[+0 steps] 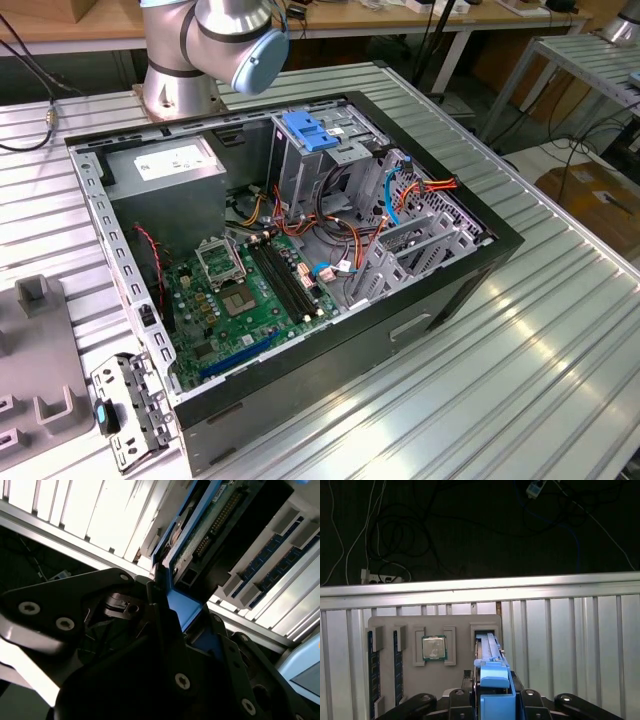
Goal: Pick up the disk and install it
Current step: 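Pick up the disk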
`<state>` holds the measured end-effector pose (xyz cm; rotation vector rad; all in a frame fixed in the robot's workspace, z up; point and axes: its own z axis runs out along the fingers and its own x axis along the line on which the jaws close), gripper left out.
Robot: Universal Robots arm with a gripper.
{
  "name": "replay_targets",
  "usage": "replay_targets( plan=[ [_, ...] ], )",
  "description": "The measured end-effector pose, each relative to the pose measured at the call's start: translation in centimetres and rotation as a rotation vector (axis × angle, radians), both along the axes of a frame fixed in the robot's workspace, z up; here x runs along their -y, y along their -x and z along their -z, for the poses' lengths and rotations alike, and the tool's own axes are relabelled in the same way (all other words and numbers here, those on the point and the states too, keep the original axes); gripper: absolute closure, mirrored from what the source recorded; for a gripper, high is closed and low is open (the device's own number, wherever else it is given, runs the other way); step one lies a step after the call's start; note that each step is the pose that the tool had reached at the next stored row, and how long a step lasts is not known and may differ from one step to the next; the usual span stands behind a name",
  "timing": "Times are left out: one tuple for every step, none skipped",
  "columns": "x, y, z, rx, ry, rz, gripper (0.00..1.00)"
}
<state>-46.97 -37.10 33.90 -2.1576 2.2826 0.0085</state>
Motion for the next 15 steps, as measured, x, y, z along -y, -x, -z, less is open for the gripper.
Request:
replay_targets(
  plan=[
    [0.00, 0.00, 0.00, 0.0000, 0.0000, 0.000, 0.63],
    [0.00, 0.00, -0.01, 0.0000, 0.0000, 0.000, 0.63],
    [0.00, 0.00, -0.04, -0.0001, -0.0002, 0.000, 0.63],
    [0.00, 0.00, -0.05, 0.0001, -0.0004, 0.000, 0.63],
    [0.00, 0.00, -0.08, 0.0000, -0.0004, 0.000, 0.63],
    [0.00, 0.00, -0.10, 0.0000, -0.0004, 0.000, 0.63],
    [0.00, 0.00, -0.11, 0.0000, -0.0006, 0.000, 0.63],
    [0.00, 0.00, -0.12, 0.0001, -0.0007, 0.000, 0.63],
    [0.00, 0.00, -0.13, 0.0000, -0.0008, 0.000, 0.63],
    [0.00, 0.00, -0.15, 0.0001, -0.0008, 0.000, 0.63],
    [0.00, 0.00, -0.17, 0.0000, -0.0008, 0.000, 0.63],
    [0.00, 0.00, -0.20, 0.0000, -0.0008, 0.000, 0.63],
    [0.00, 0.00, -0.22, 0.0000, -0.0009, 0.000, 0.63],
    [0.00, 0.00, -0.25, 0.0001, -0.0009, 0.000, 0.63],
    [0.00, 0.00, -0.27, 0.0001, -0.0009, 0.000, 0.63]
  ],
)
